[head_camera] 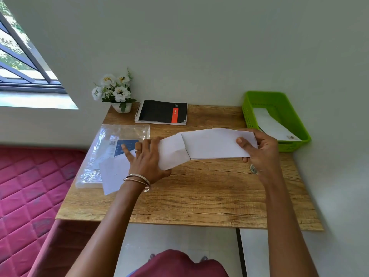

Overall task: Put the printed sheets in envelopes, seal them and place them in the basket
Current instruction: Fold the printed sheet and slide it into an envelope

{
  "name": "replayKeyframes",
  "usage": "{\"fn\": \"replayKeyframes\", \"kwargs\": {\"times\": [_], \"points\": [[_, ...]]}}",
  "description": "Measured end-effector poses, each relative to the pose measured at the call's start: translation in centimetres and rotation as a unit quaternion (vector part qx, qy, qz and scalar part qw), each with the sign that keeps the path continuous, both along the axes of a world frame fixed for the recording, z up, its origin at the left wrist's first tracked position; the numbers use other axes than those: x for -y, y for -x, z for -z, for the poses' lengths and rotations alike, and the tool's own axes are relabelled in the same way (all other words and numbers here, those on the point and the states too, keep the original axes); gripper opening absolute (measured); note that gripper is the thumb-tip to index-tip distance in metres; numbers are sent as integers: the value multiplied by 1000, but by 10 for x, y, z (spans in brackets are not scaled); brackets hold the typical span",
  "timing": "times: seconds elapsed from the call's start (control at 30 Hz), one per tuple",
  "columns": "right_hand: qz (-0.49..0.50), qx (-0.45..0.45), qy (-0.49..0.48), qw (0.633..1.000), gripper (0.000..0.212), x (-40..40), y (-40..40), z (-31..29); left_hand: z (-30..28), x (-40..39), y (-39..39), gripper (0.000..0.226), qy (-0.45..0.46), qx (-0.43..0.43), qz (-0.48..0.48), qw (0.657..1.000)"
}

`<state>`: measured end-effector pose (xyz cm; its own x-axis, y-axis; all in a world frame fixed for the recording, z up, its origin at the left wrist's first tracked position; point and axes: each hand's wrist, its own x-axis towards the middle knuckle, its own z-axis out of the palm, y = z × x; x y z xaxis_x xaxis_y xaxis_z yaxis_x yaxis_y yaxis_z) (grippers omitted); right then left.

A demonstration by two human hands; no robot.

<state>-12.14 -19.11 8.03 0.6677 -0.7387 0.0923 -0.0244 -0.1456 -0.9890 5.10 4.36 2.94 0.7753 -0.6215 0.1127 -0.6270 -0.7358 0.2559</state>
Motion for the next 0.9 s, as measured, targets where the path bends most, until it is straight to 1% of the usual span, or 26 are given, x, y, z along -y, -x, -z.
{"fn": "replayKeyframes", "kwargs": {"times": [0.13, 0.27, 0.43, 0.57, 0.6, 0.67, 0.73, 0.77, 0.83, 0.9], "points": [[-29, -3, -10, 1000, 19, 2, -2, -6, 1, 0, 3, 97, -1, 0, -2, 1000], [-16, 13, -14, 1000, 18, 7, 0, -7, 2, -2, 3, 98, 0, -7, -6, 1000], [-21, -4, 15, 1000, 24, 13, -1, -6, 2, -5, 5, 101, -7, -3, 20, 1000], [-33, -32, 2, 999, 30, 9, -6, -3, 3, -3, 10, 101, 3, -10, 45, 999], [-42, -40, -5, 998, 33, 6, -8, -1, 2, -1, 12, 100, 6, -13, 48, 999], [-42, -45, -15, 998, 50, -4, -14, 4, 0, 4, 17, 99, 9, -21, 56, 998], [23, -13, -30, 999, 68, -19, -20, 6, -2, 8, 22, 99, 8, -24, 63, 998], [74, 17, -36, 996, 70, -27, -23, 7, -3, 10, 23, 100, 8, -25, 64, 998], [161, 70, -25, 984, 63, -41, -30, 6, -3, 12, 25, 101, 12, -26, 64, 998], [189, 84, 9, 978, 47, -53, -34, 7, -3, 12, 27, 102, 13, -26, 62, 998]]}}
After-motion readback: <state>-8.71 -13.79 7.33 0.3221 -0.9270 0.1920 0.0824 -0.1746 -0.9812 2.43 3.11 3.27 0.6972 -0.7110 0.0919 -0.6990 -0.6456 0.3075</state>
